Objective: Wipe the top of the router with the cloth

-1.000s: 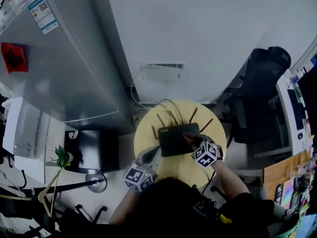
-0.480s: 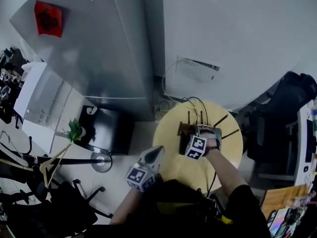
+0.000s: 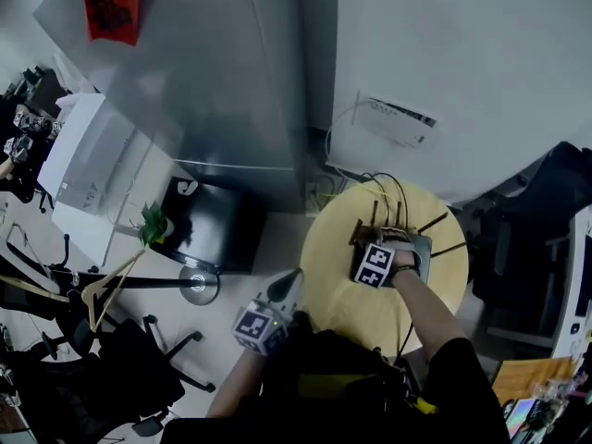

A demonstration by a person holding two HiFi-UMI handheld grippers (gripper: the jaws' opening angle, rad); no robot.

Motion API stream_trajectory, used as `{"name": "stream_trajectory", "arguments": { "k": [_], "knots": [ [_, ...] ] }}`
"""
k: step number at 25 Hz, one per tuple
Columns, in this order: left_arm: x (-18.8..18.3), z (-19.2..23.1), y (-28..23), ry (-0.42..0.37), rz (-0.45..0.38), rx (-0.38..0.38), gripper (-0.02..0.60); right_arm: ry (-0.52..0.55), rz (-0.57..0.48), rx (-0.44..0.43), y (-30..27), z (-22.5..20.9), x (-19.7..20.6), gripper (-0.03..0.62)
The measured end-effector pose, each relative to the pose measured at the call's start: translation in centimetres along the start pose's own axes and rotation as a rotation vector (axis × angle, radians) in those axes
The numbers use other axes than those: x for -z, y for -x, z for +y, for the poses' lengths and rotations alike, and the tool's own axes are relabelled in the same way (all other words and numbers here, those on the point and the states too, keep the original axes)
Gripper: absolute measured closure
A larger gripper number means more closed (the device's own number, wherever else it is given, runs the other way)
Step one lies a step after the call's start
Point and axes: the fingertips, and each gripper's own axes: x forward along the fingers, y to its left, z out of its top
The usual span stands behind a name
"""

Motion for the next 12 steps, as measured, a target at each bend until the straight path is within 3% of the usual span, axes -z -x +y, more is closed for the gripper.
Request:
{"name": "stream_trajectory", "arguments": {
  "k": [5, 12],
  "knots": [
    [-0.3, -0.5, -0.7, 0.001, -0.009, 0.026, 0.580, 0.016, 0.054, -0.121, 0.6, 2.8, 0.4, 0.530],
    [-0.4, -1.6, -1.4, -0.011, -0.010, 0.062, 0.579, -0.087, 0.049, -0.217, 1.8, 4.7, 0.9, 0.530]
  ]
}}
